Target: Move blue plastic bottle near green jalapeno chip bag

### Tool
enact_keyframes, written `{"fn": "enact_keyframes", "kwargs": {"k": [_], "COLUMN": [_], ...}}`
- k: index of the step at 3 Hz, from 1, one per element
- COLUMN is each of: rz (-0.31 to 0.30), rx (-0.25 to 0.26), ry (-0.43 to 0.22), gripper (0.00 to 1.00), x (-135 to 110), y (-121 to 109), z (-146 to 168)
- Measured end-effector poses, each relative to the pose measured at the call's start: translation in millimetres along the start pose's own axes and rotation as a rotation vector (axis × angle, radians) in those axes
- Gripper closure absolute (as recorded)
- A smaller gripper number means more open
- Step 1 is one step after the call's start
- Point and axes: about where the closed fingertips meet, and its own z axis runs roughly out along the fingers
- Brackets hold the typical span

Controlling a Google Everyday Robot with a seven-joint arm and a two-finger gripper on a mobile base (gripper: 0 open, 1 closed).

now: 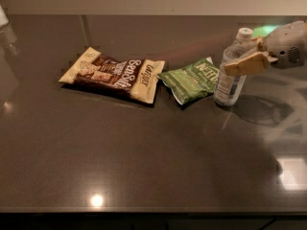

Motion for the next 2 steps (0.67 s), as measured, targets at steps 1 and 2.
{"fn": "enact_keyframes", "kwargs": {"k": [1, 2], "rz": [0.001, -0.004], "rx": [0.003, -0.002], "ry": [-0.006, -0.014], "gripper": [0.82, 0.59], "x": [6.3, 8.8], "y": [-1.5, -2.2], "z": [1.2, 1.7]}}
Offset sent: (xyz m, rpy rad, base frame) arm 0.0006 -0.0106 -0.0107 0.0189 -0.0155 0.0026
